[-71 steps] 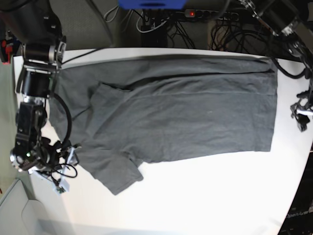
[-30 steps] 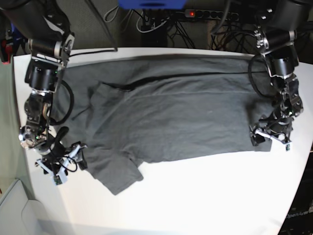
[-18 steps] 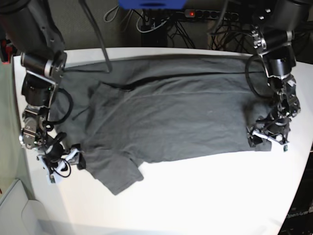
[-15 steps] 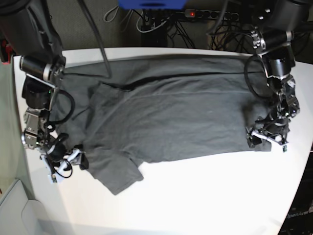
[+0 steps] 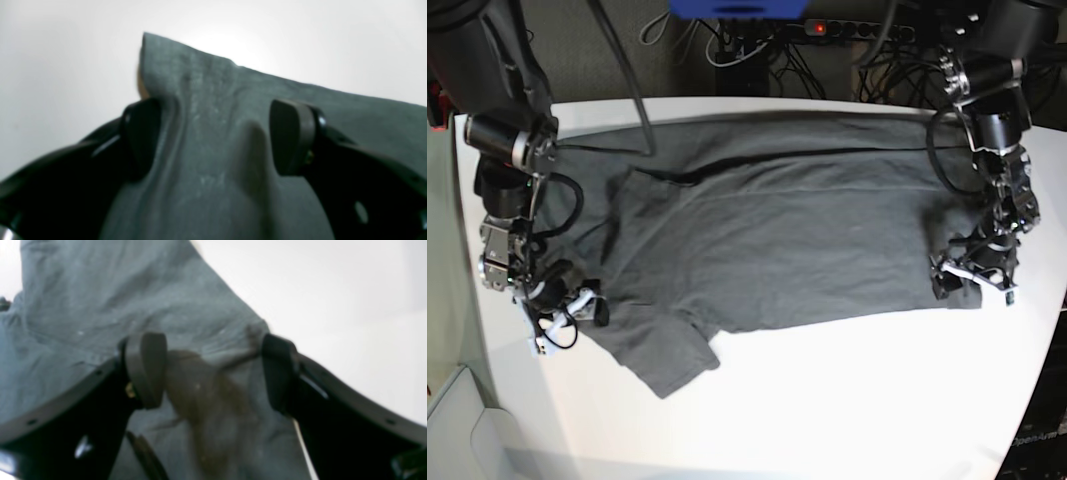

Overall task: Layout the t-shirt on the table in an organized manner, then fold the t-shirt properly
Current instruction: 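Lift the hem edge with both grippers and fold it onto the folded edge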

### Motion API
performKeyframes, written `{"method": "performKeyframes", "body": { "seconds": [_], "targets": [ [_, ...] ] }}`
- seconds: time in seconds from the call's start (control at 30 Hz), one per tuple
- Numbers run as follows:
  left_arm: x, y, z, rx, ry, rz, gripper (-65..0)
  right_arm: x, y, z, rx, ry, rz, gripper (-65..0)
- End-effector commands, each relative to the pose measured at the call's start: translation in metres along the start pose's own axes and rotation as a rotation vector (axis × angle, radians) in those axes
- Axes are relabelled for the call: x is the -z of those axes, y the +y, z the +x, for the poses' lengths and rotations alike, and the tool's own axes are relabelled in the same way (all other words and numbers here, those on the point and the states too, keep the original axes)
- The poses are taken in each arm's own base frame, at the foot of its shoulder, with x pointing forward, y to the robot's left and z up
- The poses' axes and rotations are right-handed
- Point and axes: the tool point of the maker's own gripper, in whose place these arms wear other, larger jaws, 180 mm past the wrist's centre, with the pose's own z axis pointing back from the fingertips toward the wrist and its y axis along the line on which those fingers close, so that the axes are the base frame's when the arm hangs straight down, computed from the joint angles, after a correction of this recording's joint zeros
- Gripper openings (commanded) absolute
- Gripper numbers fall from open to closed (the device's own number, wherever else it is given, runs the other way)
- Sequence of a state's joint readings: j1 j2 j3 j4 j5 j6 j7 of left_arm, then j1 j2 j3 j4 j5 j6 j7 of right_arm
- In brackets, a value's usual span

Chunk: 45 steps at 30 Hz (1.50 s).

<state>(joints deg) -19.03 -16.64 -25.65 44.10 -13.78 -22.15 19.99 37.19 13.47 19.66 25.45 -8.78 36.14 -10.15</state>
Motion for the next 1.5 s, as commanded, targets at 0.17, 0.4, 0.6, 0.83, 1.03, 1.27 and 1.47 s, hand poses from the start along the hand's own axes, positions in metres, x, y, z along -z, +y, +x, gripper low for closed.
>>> {"method": "performKeyframes", "body": {
  "seconds": [0.17,0.4,0.6,0.83,1.03,1.27,1.47],
  "targets": [
    [-0.003,0.006,-0.012,0.004,0.048,0.009,-15.9,-0.001,0.002,-0.011,0.006,0.006,0.003,-26.1],
    [-0.008,0.012,-0.029,0.003,0.077,0.02,-16.1,0.0,0.009,-0.026,0.014,0.029,0.014,-58.3],
    [-0.009,0.012,-0.036,0.005,0.09,0.02,-38.2,-0.002,0.007,-0.03,0.019,0.029,0.019,-65.0],
    [-0.01,0.01,-0.036,0.002,0.09,0.017,-61.7,-0.006,0.012,-0.015,-0.006,-0.009,0.055,-65.0],
    [-0.018,0.005,-0.021,0.044,0.06,0.006,-61.9,-0.031,-0.006,0.001,0.017,-0.11,0.003,-65.0],
    [-0.037,-0.013,-0.009,0.029,0.055,-0.054,-62.0,-0.062,-0.008,0.014,-0.035,-0.131,-0.026,-65.0],
    [-0.049,-0.024,-0.002,0.017,0.048,-0.096,-63.6,-0.089,-0.003,0.023,-0.101,-0.165,-0.047,-65.0]
  ]
}}
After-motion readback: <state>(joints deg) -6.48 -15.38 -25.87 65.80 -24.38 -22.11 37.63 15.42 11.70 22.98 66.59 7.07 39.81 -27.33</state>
